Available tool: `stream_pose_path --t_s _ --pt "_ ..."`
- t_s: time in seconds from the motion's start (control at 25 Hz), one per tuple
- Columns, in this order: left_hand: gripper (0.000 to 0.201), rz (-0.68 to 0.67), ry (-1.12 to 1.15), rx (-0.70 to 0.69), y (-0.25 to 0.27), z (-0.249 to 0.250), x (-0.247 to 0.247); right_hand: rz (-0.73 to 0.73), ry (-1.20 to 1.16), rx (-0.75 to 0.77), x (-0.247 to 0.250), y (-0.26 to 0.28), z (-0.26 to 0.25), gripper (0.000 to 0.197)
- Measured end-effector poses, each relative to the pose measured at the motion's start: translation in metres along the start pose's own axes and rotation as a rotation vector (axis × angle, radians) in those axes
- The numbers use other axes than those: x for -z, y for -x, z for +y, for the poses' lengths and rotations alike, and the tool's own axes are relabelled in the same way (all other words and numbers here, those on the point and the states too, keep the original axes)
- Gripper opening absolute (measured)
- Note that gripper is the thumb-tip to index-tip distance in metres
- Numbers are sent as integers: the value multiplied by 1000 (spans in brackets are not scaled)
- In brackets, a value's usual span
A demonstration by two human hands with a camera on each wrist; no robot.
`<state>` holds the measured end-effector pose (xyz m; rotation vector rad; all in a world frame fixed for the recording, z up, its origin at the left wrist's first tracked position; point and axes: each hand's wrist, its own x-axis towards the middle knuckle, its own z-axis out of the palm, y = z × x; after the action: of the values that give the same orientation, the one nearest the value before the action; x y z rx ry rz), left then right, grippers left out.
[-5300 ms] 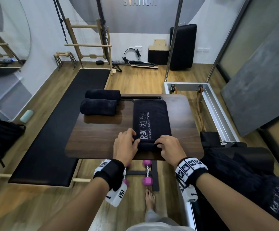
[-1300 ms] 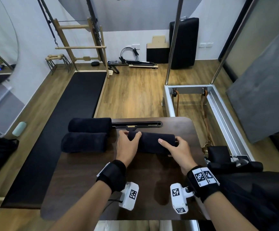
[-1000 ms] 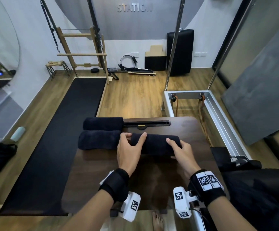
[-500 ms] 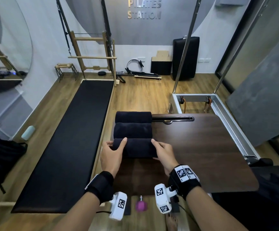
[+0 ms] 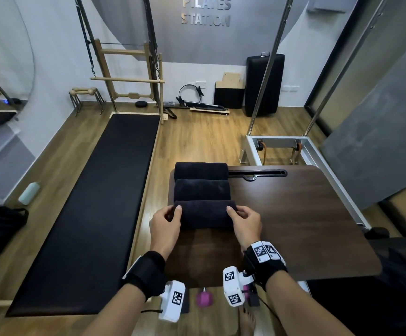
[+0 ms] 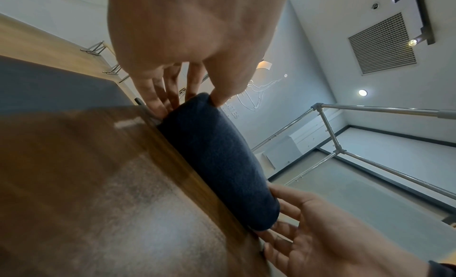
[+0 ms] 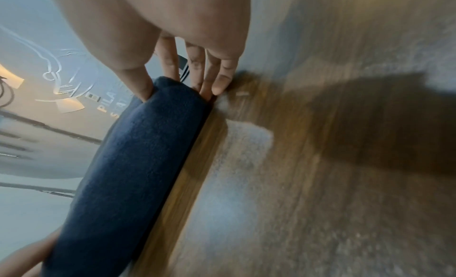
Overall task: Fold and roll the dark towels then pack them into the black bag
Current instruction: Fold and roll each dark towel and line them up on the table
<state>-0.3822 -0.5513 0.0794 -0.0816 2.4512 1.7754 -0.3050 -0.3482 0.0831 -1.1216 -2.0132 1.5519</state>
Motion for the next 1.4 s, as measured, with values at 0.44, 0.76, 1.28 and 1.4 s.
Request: stream_pose_path --t_s 0.44,0.76,1.28,1.4 --pt "25 50 88 64 4 -2 -4 -56 78 -44 4 -8 -3 26" --pt "37 -28 107 93 8 -2 7 -138 46 -55 17 7 4 55" --pt "34 -254 -5 -236 67 31 -28 -155 35 -124 80 9 20 29" --pt "31 -399 -64 -275 81 44 -72 -173 10 -149 122 10 30 9"
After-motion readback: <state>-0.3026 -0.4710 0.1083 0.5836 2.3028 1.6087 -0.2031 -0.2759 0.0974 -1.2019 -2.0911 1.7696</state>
